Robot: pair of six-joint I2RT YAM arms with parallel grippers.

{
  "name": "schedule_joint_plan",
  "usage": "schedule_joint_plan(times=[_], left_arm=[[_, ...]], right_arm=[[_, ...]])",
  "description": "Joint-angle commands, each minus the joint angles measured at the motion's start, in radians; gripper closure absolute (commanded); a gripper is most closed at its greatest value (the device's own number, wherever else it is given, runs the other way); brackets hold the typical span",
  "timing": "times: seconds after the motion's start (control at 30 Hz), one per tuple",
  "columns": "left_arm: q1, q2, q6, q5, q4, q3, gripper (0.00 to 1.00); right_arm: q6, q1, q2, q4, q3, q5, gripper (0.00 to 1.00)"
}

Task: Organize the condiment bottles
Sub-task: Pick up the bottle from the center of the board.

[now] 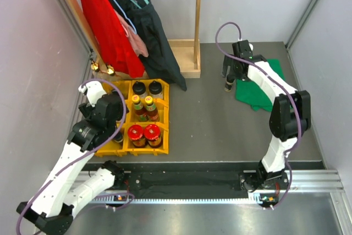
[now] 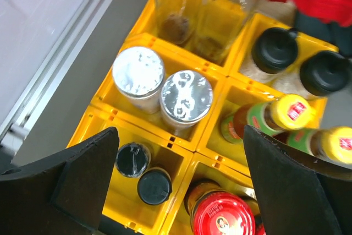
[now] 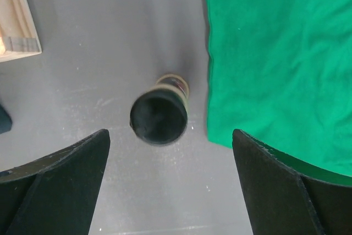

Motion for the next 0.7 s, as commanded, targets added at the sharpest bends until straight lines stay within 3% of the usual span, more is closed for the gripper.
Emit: schedule_joint_plan(times=[0.0, 0.47, 0.67], left_arm=[[0.003, -0.043, 0.167, 0.086, 0.109, 0.054, 0.01], [0.006, 0.028, 0.245, 0.115, 0.149, 0.075, 0.01], [0.006, 0.025, 0.256, 0.109, 0.166, 0.078, 0.01]], right_arm=[[-0.020, 0.018, 0.053, -0.005, 0.096, 0.022, 0.10], [-0.025, 0.029, 0.173, -0.046, 0.168, 0.030, 0.39], [-0.013, 0.030, 0.173, -0.058, 0.168, 0.047, 0.71]])
